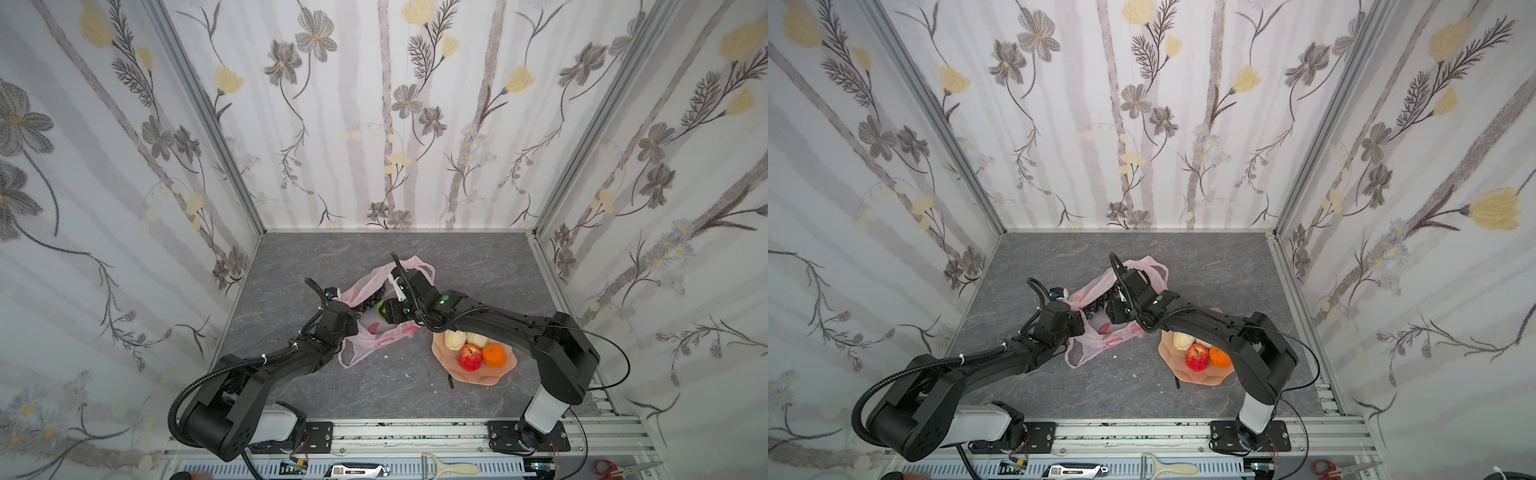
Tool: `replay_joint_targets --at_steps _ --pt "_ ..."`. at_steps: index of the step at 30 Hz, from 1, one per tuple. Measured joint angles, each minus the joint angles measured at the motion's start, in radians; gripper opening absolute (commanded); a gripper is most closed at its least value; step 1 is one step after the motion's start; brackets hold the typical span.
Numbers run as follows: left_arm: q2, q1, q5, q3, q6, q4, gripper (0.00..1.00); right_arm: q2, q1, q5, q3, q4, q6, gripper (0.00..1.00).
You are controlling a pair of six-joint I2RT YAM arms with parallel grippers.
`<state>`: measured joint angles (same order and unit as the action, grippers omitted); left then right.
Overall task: Take the fake fruits out of the plastic bag
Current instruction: 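Carry the custard apple over the peach bowl with the right gripper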
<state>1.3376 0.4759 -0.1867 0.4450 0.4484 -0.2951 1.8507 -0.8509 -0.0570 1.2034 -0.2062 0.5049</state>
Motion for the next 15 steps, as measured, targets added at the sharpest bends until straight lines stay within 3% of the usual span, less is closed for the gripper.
replay_joint_targets --at_steps 15 --pt "0.0 0.0 0.004 0.0 0.0 0.0 0.09 -0.454 0.224 0.019 -0.304 -0.113 -0.001 0.59"
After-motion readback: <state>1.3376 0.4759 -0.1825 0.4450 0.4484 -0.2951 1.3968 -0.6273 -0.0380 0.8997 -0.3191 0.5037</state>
